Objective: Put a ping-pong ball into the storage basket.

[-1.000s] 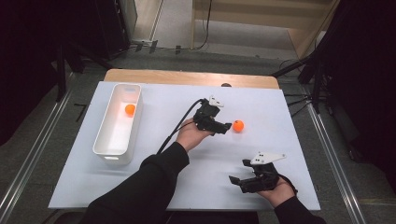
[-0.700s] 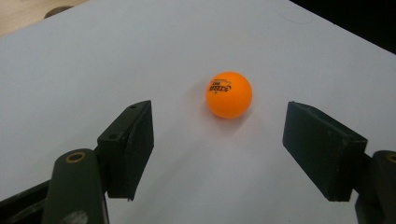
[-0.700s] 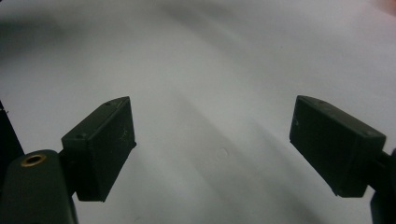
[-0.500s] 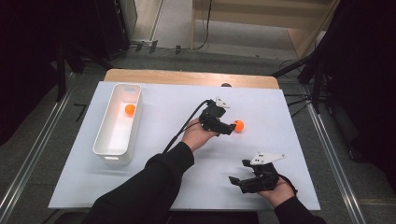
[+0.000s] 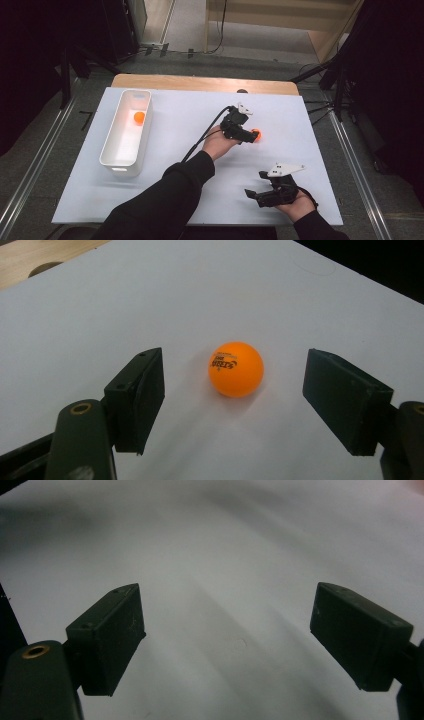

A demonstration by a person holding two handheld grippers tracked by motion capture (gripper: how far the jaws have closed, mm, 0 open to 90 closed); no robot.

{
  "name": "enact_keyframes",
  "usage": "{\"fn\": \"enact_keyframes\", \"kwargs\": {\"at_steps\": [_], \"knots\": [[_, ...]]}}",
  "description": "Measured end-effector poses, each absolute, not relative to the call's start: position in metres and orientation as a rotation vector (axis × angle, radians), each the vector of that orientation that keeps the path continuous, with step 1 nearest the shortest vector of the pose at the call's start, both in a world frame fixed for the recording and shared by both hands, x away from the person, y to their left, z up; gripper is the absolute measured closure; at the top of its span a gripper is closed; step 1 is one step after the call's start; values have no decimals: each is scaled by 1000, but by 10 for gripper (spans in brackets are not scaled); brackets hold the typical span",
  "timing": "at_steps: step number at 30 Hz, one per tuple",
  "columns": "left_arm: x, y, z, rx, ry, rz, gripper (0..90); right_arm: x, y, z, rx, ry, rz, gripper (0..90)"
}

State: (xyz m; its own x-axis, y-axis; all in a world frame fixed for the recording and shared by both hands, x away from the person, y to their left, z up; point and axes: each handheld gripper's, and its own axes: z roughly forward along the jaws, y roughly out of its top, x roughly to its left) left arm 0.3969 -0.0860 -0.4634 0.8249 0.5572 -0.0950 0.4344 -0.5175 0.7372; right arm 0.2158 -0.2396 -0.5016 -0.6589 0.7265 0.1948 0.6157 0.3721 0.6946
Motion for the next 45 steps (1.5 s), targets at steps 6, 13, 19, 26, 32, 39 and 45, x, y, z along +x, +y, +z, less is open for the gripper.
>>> {"fn": "enact_keyframes", "kwargs": {"at_steps": [6,13,19,26,32,39,45], "knots": [[400,-94,-465,2198,721,192,256,216,-240,-502,1220,2480,1161,127],[406,-100,-471,2198,736,167,256,215,-240,-502,1219,2485,1165,128],[410,-101,-477,2223,701,191,0,215,-240,-502,1217,2487,1164,128],[411,-103,-485,2224,720,172,0,215,-240,-502,1218,2486,1162,127],[413,-106,-493,2217,743,151,5,216,-240,-502,1217,2486,1162,127],[413,-111,-503,2232,743,162,5,216,-240,-502,1215,2486,1162,127],[413,-114,-512,2263,736,178,5,215,-241,-502,1223,2483,1163,128]]}}
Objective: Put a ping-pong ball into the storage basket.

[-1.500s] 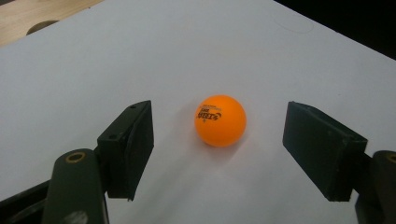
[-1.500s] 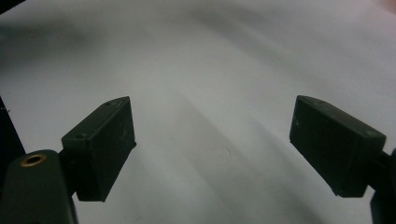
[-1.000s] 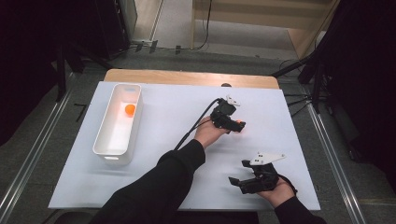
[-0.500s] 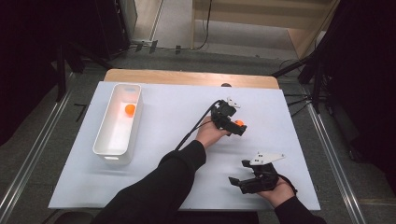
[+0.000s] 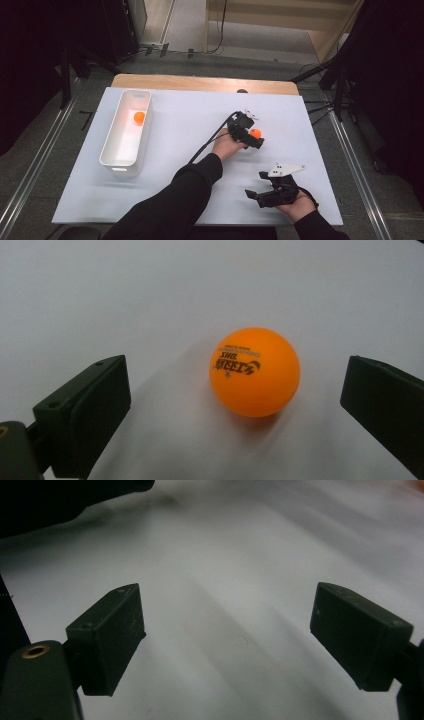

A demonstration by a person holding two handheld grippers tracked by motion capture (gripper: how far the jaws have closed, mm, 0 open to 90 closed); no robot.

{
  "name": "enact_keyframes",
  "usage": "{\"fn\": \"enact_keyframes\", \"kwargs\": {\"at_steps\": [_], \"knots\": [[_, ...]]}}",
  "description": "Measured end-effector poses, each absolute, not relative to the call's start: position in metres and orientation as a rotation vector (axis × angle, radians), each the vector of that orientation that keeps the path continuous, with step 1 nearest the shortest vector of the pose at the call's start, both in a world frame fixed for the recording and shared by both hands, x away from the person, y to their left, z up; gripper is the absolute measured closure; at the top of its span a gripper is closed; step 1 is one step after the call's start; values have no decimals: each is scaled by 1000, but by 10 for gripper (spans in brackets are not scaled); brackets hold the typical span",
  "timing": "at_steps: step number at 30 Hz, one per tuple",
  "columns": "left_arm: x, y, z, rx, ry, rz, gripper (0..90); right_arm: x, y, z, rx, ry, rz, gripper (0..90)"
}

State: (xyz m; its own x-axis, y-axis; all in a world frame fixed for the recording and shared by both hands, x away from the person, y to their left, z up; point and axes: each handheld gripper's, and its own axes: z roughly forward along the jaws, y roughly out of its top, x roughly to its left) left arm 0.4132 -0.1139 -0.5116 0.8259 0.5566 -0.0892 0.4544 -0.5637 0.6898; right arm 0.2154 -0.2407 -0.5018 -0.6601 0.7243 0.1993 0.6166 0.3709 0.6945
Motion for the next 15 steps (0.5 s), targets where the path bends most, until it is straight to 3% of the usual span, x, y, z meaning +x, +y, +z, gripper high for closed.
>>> {"fn": "enact_keyframes", "kwargs": {"at_steps": [8,15], "knots": [[408,-119,-521,2346,661,286,5,215,-241,-502,1222,2484,1165,128],[405,-119,-522,2335,649,303,6,215,-240,-502,1217,2485,1158,128]]}}
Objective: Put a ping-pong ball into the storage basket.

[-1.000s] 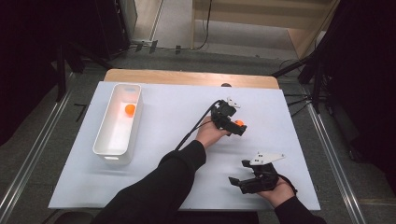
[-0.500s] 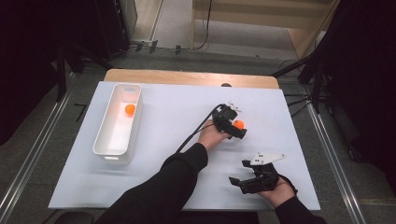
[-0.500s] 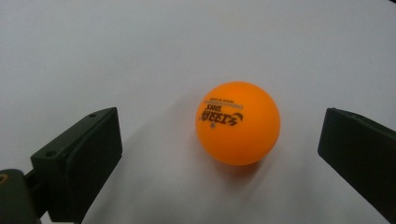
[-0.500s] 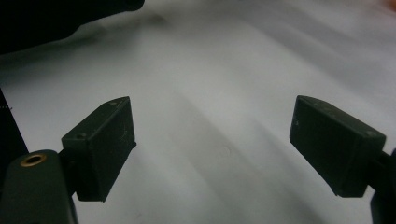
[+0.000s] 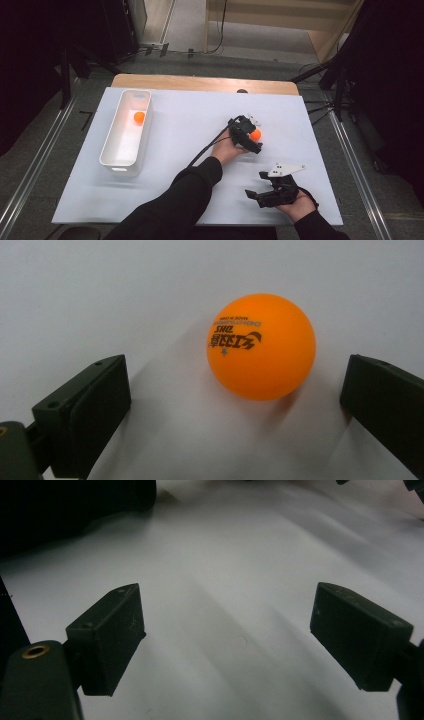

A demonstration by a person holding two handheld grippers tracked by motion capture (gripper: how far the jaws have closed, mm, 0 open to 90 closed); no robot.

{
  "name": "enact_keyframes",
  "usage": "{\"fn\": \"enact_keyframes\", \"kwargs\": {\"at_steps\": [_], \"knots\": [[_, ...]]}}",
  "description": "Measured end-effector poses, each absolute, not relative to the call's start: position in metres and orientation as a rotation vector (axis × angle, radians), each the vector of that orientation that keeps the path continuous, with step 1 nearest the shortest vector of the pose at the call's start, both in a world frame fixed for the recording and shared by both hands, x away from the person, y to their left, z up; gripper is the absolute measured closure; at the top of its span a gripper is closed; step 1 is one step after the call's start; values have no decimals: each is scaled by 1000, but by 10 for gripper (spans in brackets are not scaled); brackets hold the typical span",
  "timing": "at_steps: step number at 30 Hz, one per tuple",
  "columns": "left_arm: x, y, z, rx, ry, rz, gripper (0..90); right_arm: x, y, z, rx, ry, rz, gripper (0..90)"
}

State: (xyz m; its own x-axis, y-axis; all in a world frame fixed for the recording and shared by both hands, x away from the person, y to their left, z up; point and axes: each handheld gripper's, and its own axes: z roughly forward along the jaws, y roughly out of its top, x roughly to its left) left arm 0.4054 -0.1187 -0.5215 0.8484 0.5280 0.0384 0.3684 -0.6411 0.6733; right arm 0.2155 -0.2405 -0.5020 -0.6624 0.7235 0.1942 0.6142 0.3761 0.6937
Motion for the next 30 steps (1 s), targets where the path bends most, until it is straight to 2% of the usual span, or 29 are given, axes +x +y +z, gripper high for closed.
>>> {"fn": "enact_keyframes", "kwargs": {"at_steps": [10,18,22,30], "knots": [[401,-115,-520,2309,572,284,222,216,-240,-502,1220,2487,1146,127],[399,-114,-519,2295,576,298,362,216,-240,-503,1218,2495,1143,128],[396,-114,-519,2279,582,303,505,216,-241,-503,1218,2486,1141,127],[397,-113,-518,2278,592,285,513,216,-240,-503,1218,2490,1139,127]]}}
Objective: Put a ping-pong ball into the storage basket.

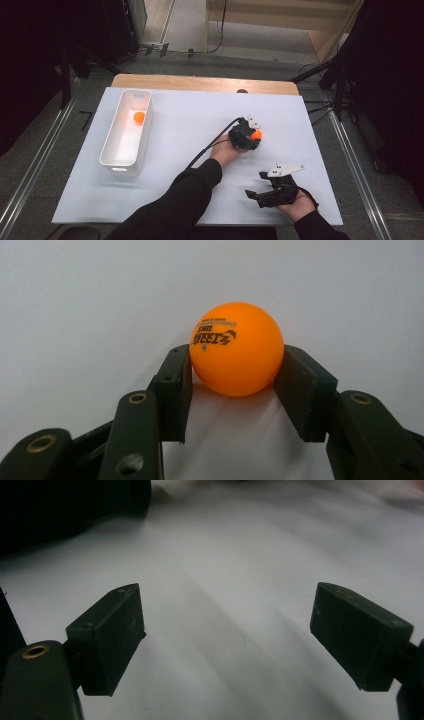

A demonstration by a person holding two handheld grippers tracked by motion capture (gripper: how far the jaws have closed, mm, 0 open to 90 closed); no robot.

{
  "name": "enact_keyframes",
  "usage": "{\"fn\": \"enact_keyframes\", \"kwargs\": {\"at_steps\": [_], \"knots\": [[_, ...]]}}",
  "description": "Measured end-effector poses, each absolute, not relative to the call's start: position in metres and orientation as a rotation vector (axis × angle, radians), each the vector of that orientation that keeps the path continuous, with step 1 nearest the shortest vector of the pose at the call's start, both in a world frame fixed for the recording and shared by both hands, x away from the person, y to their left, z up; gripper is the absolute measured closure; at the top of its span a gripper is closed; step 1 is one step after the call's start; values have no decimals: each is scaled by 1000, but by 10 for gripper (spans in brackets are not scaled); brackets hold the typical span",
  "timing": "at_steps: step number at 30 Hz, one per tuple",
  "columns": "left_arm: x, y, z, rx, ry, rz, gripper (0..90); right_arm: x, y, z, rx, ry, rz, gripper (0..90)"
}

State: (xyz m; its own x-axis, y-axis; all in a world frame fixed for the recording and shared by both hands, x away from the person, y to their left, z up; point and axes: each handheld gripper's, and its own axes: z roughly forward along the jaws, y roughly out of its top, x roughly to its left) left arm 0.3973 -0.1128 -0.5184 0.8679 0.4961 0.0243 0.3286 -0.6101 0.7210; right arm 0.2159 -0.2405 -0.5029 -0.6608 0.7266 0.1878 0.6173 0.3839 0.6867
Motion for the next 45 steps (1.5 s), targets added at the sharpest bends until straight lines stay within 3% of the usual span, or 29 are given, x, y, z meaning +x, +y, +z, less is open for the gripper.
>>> {"fn": "enact_keyframes", "kwargs": {"at_steps": [45], "knots": [[394,-87,-489,2263,633,140,514,216,-240,-503,1220,2488,1139,128]]}}
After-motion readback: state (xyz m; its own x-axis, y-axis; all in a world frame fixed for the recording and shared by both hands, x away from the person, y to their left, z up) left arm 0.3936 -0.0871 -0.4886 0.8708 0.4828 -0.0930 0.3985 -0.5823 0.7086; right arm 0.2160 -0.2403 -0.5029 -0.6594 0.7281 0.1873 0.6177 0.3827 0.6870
